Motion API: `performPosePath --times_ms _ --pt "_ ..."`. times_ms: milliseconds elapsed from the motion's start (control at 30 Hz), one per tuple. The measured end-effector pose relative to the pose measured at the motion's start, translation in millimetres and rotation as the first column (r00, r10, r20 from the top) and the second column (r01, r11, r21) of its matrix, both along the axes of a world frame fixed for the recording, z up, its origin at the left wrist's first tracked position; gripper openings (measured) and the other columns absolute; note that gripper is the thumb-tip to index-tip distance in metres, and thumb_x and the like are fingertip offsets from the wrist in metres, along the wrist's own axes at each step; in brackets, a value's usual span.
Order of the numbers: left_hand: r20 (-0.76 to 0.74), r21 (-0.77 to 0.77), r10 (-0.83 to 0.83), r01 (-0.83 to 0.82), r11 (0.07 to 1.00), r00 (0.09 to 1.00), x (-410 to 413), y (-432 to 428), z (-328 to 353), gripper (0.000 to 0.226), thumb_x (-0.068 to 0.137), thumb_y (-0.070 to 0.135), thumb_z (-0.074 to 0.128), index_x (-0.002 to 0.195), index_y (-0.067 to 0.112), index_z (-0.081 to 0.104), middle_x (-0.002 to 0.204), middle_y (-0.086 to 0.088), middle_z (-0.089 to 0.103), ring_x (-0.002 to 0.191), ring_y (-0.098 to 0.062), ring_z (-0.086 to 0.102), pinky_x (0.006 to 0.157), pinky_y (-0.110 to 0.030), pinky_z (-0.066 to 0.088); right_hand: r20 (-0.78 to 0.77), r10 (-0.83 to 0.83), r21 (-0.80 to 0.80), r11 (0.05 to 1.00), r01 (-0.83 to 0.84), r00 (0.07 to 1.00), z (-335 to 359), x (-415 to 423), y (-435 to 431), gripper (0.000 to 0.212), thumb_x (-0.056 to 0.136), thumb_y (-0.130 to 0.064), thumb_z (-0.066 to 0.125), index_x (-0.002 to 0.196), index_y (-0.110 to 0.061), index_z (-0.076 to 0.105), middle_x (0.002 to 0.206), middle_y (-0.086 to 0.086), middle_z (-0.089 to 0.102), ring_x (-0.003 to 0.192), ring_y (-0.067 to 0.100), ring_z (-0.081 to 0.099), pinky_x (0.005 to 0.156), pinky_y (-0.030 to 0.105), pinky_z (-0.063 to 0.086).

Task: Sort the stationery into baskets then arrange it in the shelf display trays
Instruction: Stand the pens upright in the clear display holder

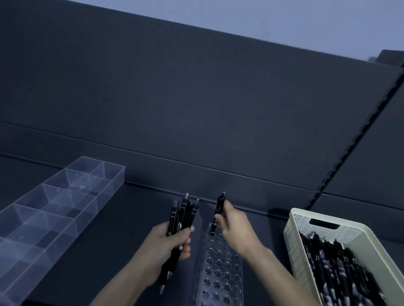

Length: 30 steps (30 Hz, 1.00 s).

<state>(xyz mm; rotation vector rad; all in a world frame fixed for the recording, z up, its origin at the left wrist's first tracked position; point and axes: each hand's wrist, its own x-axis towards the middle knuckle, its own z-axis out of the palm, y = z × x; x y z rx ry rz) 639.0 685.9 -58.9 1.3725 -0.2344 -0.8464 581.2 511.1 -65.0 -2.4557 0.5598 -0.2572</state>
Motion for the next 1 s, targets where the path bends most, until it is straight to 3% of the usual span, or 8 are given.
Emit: performPosePath --times_ms 100,267,433,533,667,800,900,1000 --pt "-0.013 0.002 -0.002 0.003 1.0 1.0 -0.7 0.2 -0.3 0.014 0.089 0.008 0.058 0.099 0.0 0.064 0.071 -0.005 0.059 0.063 -0.013 0.058 0.065 -0.025 0.055 0.014 -0.005 0.021 1.0 0.005 1.0 -0.7 -2.6 1.7 0.011 0.097 -0.014 0.043 0.105 -0.006 0.047 0.102 0.011 0.067 0.1 0.015 0.064 0.08 0.03 0.053" --pt "-0.023 0.017 -0.003 0.004 1.0 1.0 -3.4 -1.0 -1.6 0.011 0.088 0.004 0.058 0.097 0.002 0.066 0.073 -0.005 0.06 0.061 -0.012 0.057 0.056 -0.02 0.051 0.024 0.0 0.034 0.999 -0.001 1.0 1.3 -2.7 0.0 0.003 0.096 -0.016 0.045 0.095 -0.013 0.044 0.083 0.005 0.06 0.068 0.012 0.054 0.067 0.028 0.044" --pt "-0.012 0.001 -0.002 0.002 1.0 1.0 -6.5 -4.1 2.5 0.009 0.085 0.002 0.062 0.092 0.002 0.068 0.067 -0.002 0.061 0.057 -0.009 0.057 0.054 -0.019 0.048 0.158 -0.137 0.168 0.98 0.111 0.978 10.4 -12.8 3.1 0.027 0.09 -0.015 0.058 0.116 -0.017 0.052 0.099 -0.004 0.063 0.091 0.009 0.06 0.085 0.022 0.048" --pt "-0.013 -0.01 -0.019 0.019 1.0 1.0 -9.2 -8.2 5.1 0.01 0.083 0.001 0.064 0.093 0.0 0.068 0.062 0.0 0.061 0.056 -0.009 0.057 0.053 -0.018 0.049 0.32 -0.237 0.335 0.934 0.124 0.917 27.4 -24.3 14.7 0.002 0.086 -0.015 0.064 0.087 -0.016 0.063 0.075 -0.007 0.06 0.069 0.005 0.055 0.068 0.017 0.046" --pt "0.016 -0.025 -0.073 0.073 0.997 0.997 -17.9 -18.3 10.4 0.004 0.083 0.001 0.064 0.087 0.001 0.064 0.061 -0.001 0.06 0.055 -0.009 0.058 0.053 -0.018 0.049 0.25 -0.1 0.495 0.868 -0.038 0.963 38.0 -30.6 31.6 0.034 0.086 -0.019 0.064 0.055 -0.017 0.05 0.046 -0.012 0.048 0.045 -0.001 0.041 0.051 0.014 0.036" --pt "0.008 -0.044 -0.135 0.136 0.99 0.991 -21.7 -20.4 13.5 0.009 0.09 0.008 0.057 0.086 0.003 0.063 0.07 -0.006 0.066 0.059 -0.013 0.062 0.058 -0.022 0.053 0.257 -0.131 0.626 0.778 -0.061 0.957 39.2 -36.1 19.9 0.023 0.088 -0.012 0.06 0.067 -0.009 0.053 0.055 -0.001 0.05 0.054 0.011 0.044 0.059 0.023 0.037" --pt "0.014 -0.044 -0.145 0.146 0.988 0.989 -24.3 -19.9 12.7 0.008 0.09 0.005 0.056 0.086 0.005 0.063 0.07 -0.006 0.068 0.059 -0.012 0.063 0.058 -0.023 0.053 0.284 -0.174 0.747 0.656 -0.104 0.943 37.3 -42.0 13.7 0.014 0.088 -0.004 0.057 0.074 -0.005 0.061 0.059 -0.003 0.059 0.055 0.007 0.052 0.056 0.018 0.043" --pt "0.031 -0.046 -0.113 0.114 0.992 0.993 -30.5 -22.9 11.7 0.01 0.089 0.003 0.057 0.084 0.006 0.065 0.066 -0.002 0.067 0.059 -0.011 0.062 0.059 -0.022 0.053 0.229 -0.161 0.716 0.696 -0.054 0.96 32.7 -43.9 21.2 0.024 0.086 -0.007 0.062 0.064 -0.009 0.052 0.058 0.002 0.059 0.051 0.007 0.051 0.054 0.016 0.044"
